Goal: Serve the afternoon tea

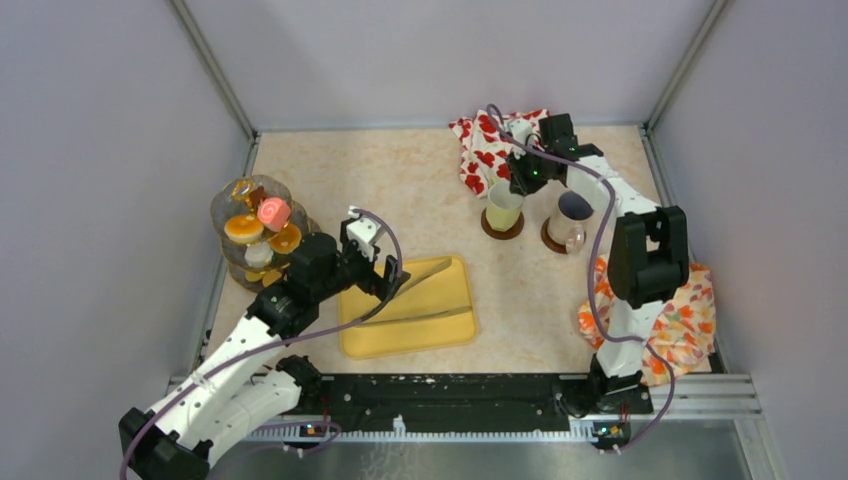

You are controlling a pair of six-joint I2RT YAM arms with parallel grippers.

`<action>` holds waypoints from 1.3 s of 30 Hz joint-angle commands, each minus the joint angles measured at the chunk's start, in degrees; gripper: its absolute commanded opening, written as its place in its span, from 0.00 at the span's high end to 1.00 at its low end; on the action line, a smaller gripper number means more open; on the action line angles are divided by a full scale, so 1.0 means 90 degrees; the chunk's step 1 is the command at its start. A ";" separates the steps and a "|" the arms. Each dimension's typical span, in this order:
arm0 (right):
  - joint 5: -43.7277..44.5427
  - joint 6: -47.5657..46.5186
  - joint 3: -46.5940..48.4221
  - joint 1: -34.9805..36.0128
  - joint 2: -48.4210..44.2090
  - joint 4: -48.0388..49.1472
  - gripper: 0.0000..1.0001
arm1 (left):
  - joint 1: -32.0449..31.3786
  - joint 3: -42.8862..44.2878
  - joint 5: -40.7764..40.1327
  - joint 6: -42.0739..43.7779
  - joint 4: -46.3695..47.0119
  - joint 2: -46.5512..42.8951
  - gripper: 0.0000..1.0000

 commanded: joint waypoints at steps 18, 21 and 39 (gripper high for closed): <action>-0.0263 0.0792 0.0459 -0.0038 -0.0898 -0.0025 0.13 | -0.0017 0.0028 -0.0073 0.0086 0.0288 -0.0103 0.01; -0.0250 0.1265 0.0241 -0.0037 -0.1311 0.0112 0.01 | -0.0014 0.0083 -0.0128 0.0086 0.0273 -0.0099 0.01; 0.0537 0.4670 -0.1884 0.0215 -0.4929 -0.0831 0.01 | -0.0011 0.1496 -0.0401 -0.1432 0.0017 -0.0232 0.01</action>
